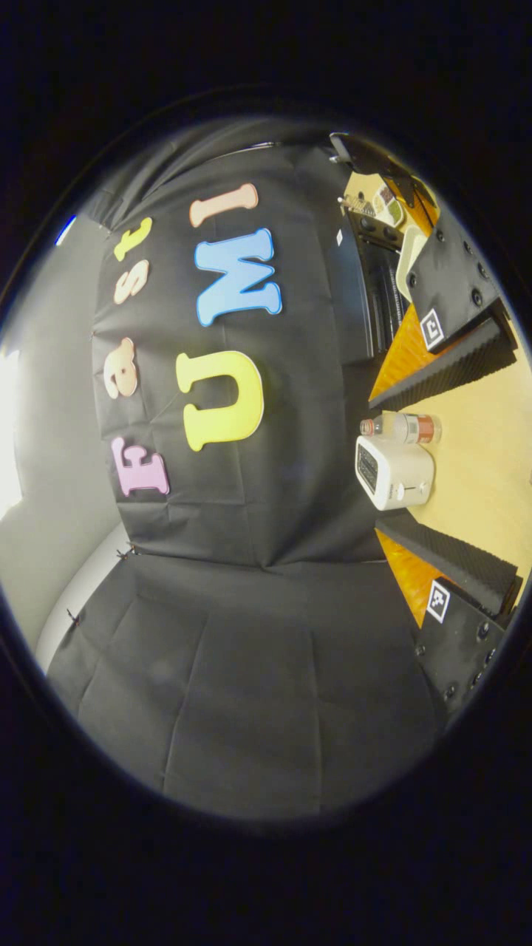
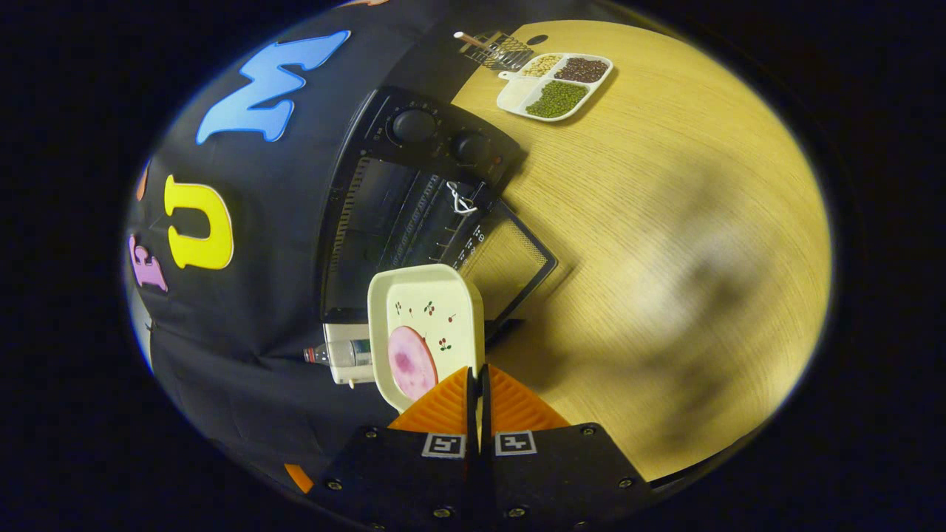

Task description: Open the electric oven with the left hand, put the food in, and close the electric oven.

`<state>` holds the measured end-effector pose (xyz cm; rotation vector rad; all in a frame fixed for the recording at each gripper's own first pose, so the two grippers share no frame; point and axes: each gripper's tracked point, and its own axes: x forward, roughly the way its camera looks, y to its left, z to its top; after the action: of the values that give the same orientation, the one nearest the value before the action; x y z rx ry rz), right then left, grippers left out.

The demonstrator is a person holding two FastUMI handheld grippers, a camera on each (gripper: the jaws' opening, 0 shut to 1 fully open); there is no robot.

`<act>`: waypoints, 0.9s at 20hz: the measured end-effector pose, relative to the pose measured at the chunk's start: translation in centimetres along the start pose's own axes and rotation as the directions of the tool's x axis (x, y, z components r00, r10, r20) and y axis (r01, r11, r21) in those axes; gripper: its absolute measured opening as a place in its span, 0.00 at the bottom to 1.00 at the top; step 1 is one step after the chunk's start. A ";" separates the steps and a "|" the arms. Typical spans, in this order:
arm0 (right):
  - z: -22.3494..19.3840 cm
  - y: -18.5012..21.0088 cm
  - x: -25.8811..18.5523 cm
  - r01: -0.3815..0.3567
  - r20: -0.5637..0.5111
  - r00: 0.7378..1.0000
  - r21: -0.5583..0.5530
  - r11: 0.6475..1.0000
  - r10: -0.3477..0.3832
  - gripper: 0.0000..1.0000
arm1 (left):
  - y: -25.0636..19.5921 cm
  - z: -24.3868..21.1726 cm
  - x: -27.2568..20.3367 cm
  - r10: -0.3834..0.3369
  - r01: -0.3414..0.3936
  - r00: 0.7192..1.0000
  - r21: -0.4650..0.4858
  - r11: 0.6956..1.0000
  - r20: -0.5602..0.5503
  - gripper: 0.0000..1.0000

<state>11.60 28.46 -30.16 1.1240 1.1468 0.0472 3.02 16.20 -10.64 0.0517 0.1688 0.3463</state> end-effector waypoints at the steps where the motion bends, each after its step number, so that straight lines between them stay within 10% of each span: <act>1: 0.1 0.4 0.7 -0.001 0.012 1.000 0.018 1.000 0.000 0.01 | 0.1 -0.1 0.0 -0.001 0.001 1.000 0.000 1.000 -0.004 1.00; 18: 7.6 6.6 9.2 -0.132 0.301 0.953 0.292 0.947 0.039 0.01 | 0.5 -1.1 -0.3 0.030 -0.026 0.996 0.041 0.999 -0.088 1.00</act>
<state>24.75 31.57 -31.98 1.4077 0.8556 -0.2329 2.38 16.60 -11.61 0.0784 0.2626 0.3733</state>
